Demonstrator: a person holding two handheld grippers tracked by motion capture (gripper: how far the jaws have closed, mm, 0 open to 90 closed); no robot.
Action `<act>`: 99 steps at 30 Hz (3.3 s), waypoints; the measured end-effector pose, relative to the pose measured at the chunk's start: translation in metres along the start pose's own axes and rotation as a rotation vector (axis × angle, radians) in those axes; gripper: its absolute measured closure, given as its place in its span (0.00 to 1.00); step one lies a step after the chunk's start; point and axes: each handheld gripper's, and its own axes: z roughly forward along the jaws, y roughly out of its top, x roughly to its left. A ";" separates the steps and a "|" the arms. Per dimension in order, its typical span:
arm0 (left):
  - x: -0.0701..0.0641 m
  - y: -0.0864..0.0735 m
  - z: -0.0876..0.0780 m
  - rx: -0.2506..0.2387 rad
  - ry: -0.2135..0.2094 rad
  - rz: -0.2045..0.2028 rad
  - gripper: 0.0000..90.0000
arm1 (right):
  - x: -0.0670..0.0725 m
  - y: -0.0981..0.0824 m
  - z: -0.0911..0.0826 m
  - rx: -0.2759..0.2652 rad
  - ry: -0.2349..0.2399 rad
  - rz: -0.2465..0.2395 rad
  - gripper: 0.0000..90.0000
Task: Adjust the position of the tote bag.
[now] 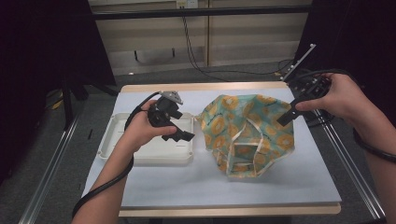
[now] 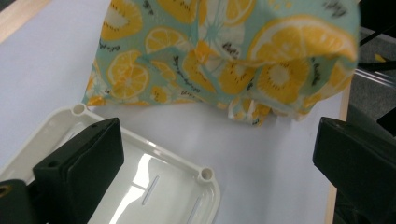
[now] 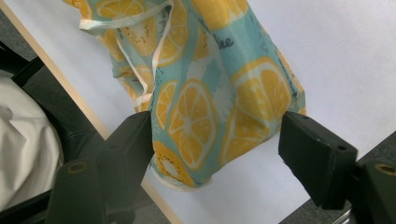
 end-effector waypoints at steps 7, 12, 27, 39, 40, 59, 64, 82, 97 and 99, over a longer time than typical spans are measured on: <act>-0.005 0.019 -0.003 -0.038 -0.015 0.025 0.00 | -0.004 0.003 -0.001 0.017 -0.003 0.018 0.41; -0.004 0.034 -0.001 -0.039 0.003 0.043 0.02 | -0.006 0.001 0.002 0.027 0.004 0.030 0.47; -0.005 0.063 -0.001 -0.030 -0.017 0.097 0.25 | -0.014 0.003 0.007 0.021 0.036 0.041 0.64; -0.002 0.074 0.011 -0.023 -0.010 0.093 0.44 | -0.018 -0.008 0.004 0.011 0.029 0.056 0.79; -0.001 0.074 0.011 -0.021 -0.022 0.094 0.49 | -0.018 -0.008 0.004 0.013 0.031 0.066 0.80; -0.001 0.079 -0.013 -0.025 -0.025 0.085 1.00 | -0.019 -0.012 -0.015 -0.017 0.050 0.078 1.00; 0.000 0.073 -0.010 -0.005 -0.011 0.048 0.67 | -0.020 -0.014 -0.013 -0.027 0.063 0.082 1.00; -0.005 0.086 0.002 0.051 -0.077 0.076 1.00 | -0.023 -0.017 -0.014 -0.038 0.087 0.085 1.00; 0.015 0.095 -0.016 -0.030 -0.077 0.014 1.00 | -0.035 -0.011 -0.047 -0.149 0.119 0.124 1.00; 0.018 0.094 -0.013 -0.025 -0.079 -0.004 1.00 | -0.036 -0.010 -0.047 -0.153 0.123 0.144 1.00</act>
